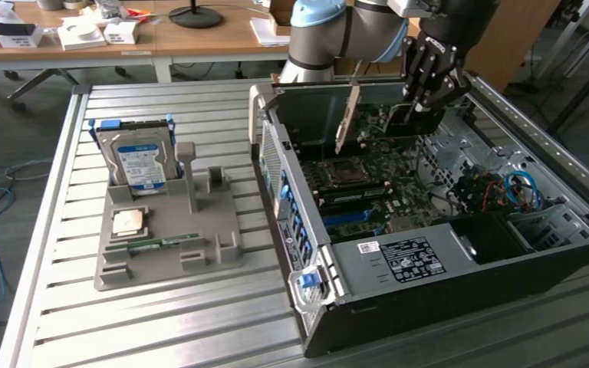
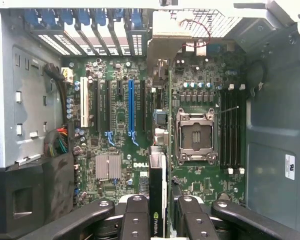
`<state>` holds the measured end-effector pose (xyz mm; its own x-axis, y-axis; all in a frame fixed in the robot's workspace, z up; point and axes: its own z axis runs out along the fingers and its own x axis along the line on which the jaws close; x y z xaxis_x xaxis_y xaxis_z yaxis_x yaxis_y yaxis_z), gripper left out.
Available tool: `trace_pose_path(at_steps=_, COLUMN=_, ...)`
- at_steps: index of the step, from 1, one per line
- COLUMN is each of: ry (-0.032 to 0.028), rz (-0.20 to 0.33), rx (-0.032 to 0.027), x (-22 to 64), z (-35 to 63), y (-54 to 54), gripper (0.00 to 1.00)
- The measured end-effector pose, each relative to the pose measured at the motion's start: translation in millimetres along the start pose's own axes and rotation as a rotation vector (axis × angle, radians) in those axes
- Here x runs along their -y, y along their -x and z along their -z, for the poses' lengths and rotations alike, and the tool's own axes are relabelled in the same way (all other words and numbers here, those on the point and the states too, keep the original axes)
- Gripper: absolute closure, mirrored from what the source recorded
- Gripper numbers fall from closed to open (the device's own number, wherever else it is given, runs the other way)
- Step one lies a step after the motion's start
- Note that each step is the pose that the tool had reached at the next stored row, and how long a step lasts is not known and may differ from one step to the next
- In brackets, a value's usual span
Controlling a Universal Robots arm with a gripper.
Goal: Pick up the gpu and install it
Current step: 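Insert the gpu into the slot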
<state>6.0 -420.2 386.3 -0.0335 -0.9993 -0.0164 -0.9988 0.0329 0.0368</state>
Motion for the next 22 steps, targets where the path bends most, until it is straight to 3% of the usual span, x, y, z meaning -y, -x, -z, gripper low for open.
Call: trace_pose_path(at_steps=22, ry=0.0, rz=0.0, rx=0.0001, x=-1.3, z=-7.4, y=-0.2, gripper=0.73)
